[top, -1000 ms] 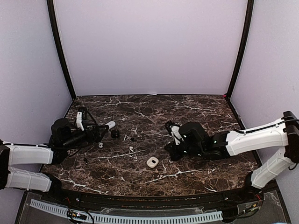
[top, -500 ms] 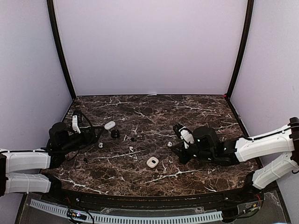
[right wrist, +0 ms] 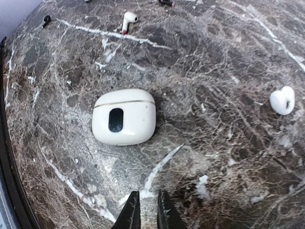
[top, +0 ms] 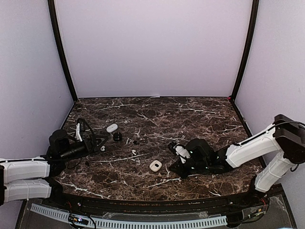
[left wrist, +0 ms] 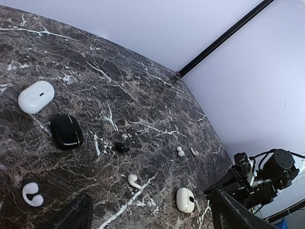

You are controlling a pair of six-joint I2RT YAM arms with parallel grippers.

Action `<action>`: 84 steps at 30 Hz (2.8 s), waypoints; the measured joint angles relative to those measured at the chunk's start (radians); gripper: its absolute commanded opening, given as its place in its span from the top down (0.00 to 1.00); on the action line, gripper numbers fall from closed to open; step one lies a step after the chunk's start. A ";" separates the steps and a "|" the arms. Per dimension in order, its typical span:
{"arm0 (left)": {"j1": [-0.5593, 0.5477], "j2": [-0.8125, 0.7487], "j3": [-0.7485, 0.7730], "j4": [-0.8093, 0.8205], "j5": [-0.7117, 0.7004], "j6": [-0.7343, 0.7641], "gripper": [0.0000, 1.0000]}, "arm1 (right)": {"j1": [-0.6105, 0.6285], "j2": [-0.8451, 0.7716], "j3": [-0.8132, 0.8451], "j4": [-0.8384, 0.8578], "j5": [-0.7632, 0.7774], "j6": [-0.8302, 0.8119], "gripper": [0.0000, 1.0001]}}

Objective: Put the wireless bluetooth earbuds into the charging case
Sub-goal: Adjust the charging case at the center of the board, then pick up the charging case from the center of the board.

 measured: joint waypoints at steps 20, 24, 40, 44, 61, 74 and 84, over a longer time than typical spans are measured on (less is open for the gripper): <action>-0.111 0.039 -0.010 -0.009 0.004 -0.087 0.12 | 0.090 0.332 0.186 0.215 -0.010 0.055 0.91; -0.130 0.068 -0.009 -0.010 -0.003 -0.093 0.12 | 0.093 0.362 0.231 0.227 -0.011 0.053 0.88; -0.326 0.294 0.145 -0.061 -0.042 -0.002 0.11 | 0.037 -0.002 0.098 0.119 0.016 -0.050 0.50; -0.341 0.320 0.162 -0.057 -0.030 0.010 0.11 | 0.006 -0.026 0.066 0.104 0.022 -0.076 0.24; -0.321 0.451 0.200 0.000 0.123 -0.064 0.10 | 0.027 0.196 0.101 0.129 0.039 -0.181 0.20; -0.272 0.486 0.200 0.051 0.206 -0.098 0.10 | 0.059 0.315 0.182 0.182 0.135 -0.239 0.39; -0.266 0.494 0.200 0.056 0.245 -0.098 0.10 | 0.064 0.329 0.191 0.202 0.135 -0.259 0.61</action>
